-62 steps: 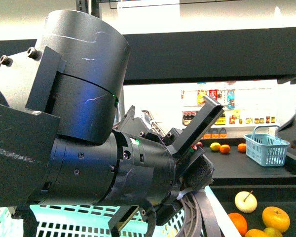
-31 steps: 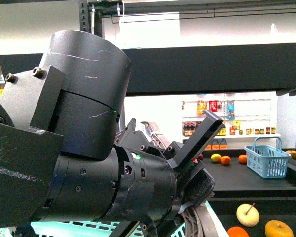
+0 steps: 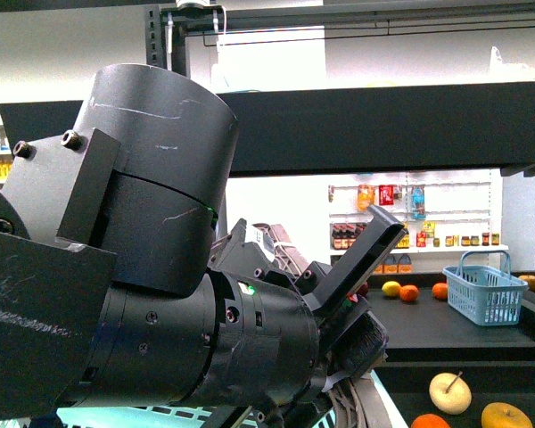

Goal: Pick lemon from shelf

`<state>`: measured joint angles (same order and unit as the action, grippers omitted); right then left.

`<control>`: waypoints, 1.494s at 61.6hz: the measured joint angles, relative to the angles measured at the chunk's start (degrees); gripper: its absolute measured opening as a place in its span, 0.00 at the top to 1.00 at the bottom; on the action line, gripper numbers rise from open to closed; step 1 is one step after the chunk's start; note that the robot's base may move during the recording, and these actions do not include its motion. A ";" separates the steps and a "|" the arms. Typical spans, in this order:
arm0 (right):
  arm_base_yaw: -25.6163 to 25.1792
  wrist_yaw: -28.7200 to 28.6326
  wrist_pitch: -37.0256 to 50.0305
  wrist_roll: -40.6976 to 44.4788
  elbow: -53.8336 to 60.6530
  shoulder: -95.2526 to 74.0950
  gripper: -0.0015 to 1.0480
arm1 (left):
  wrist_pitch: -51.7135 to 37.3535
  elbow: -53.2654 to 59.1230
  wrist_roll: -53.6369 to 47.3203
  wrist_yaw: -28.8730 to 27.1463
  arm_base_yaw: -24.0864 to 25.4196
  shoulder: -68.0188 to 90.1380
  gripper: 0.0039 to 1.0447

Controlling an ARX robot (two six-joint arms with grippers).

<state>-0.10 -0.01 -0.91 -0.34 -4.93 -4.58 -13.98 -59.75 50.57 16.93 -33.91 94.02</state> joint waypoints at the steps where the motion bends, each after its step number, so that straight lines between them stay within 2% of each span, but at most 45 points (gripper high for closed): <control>1: 0.00 0.00 0.02 0.00 0.07 0.09 0.97 | 0.00 0.00 0.00 -0.02 0.00 0.00 0.89; 38: 0.00 -0.02 0.76 0.11 4.04 4.17 0.96 | 0.00 0.00 -0.02 -0.04 0.00 0.00 0.89; 73: 0.00 -0.02 0.76 0.09 4.04 4.22 0.07 | 0.00 0.00 0.00 -0.04 0.00 0.00 0.89; 80: 0.00 -0.02 0.76 0.11 4.04 4.22 0.07 | -0.11 0.00 0.04 -0.09 0.00 0.00 0.89; 85: 0.00 -0.02 0.76 0.11 4.04 4.22 0.07 | -4.76 1.07 1.81 -0.63 0.00 0.00 0.89; 92: 0.00 -0.02 0.76 0.11 4.04 4.22 0.07 | -6.95 1.07 2.01 -2.34 0.46 -0.11 0.89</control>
<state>-0.10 -0.03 -0.14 -0.23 -0.89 -0.36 -20.93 -58.67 52.58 14.59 -33.45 93.91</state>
